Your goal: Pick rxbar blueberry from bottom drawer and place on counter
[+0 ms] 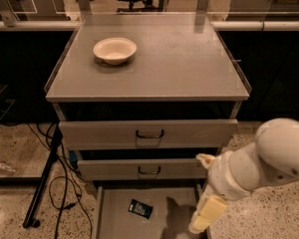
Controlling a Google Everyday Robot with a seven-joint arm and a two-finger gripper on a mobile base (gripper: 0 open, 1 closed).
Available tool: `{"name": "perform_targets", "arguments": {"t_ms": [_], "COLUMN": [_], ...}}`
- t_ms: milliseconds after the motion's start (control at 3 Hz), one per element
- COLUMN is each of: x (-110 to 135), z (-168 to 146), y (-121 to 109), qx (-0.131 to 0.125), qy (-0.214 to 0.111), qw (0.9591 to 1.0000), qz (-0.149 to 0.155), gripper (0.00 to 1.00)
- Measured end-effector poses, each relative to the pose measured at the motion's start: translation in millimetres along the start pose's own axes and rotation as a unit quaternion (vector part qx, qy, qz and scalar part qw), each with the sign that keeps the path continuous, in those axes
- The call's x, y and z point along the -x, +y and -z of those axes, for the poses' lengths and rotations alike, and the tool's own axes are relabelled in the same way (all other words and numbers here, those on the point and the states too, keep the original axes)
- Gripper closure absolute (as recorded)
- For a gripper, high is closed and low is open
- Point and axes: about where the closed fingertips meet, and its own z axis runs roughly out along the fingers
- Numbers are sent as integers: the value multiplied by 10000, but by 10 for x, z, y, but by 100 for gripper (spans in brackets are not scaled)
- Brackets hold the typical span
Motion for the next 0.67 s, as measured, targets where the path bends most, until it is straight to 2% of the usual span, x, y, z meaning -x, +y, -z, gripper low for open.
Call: {"name": "perform_targets", "arguments": {"t_ms": [333, 667], "x": [-85, -231], "z": [-591, -1104], "y": [-101, -304], "qx": [-44, -218], "qy": [-156, -374], "qw": [9999, 9990], "qz": [-13, -84], "gripper": [0, 0]}}
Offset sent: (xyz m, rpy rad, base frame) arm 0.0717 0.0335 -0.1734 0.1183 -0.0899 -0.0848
